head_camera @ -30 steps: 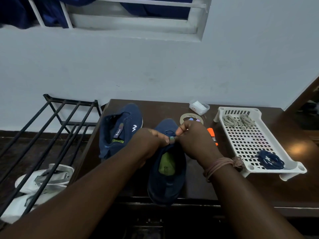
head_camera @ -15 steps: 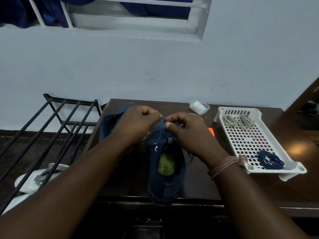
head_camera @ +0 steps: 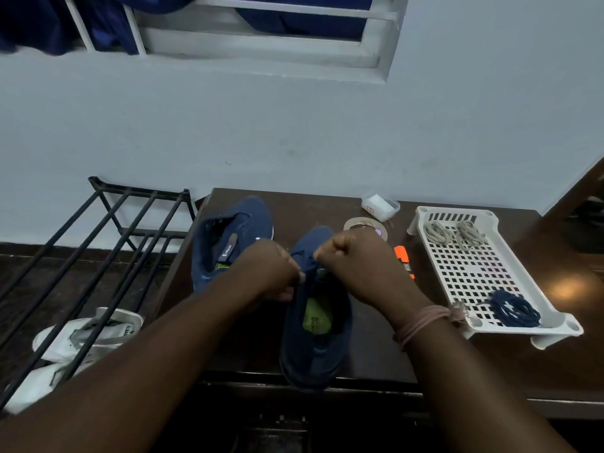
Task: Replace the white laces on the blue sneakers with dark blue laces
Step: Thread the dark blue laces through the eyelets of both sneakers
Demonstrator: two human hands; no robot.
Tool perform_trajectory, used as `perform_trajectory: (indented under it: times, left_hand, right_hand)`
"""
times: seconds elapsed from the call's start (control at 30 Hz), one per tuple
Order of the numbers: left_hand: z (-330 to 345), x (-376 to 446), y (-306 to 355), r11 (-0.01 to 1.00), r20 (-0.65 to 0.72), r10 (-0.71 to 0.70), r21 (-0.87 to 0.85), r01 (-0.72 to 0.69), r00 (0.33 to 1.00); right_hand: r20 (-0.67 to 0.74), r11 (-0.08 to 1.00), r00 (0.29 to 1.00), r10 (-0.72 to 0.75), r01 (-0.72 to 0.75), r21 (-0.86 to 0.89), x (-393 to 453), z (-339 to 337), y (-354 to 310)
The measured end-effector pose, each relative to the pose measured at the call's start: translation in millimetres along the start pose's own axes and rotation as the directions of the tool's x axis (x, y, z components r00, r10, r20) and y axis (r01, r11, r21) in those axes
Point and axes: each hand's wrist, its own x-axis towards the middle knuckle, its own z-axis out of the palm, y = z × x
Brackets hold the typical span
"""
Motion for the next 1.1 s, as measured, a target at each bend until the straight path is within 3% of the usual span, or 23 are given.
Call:
perform_trajectory:
  times: [0.07,0.13,0.33,0.73,0.97,1.1]
  left_hand:
    - [-2,-1,-3,0.974,0.045,-0.104,-0.199,0.111,0.994]
    - [-4,2,-9,0.937,0.103,-0.169,-0.293,0.192,0.98]
    - [-4,11,-14,0.898,0.16,-0.209,-0.359,0.254,0.965]
    - [-10,13,-15,0.899,0.196,-0.189,-0.359,0.249,0.962]
    - [-8,11,-11,0.951,0.195,-0.147,-0.24,0.192,0.97]
    - [-1,9,-5,0.979,0.135,-0.095,-0.164,0.117,0.986]
  right_hand:
    - [0.016,0.993,1.0,0.01,-0.008,-0.117,3,10,4]
    - [0.029,0.987,0.999,0.014,-0.009,-0.161,4,16,6]
    - [0.033,0.961,0.999,-0.002,0.011,-0.276,-1,31,3]
    - [0.029,0.94,1.0,-0.011,0.02,-0.34,-4,38,-3]
    - [0.053,0.906,0.998,-0.024,0.044,-0.42,-2,40,-1]
    - [0.133,0.952,0.99,0.047,-0.004,-0.306,-2,26,-6]
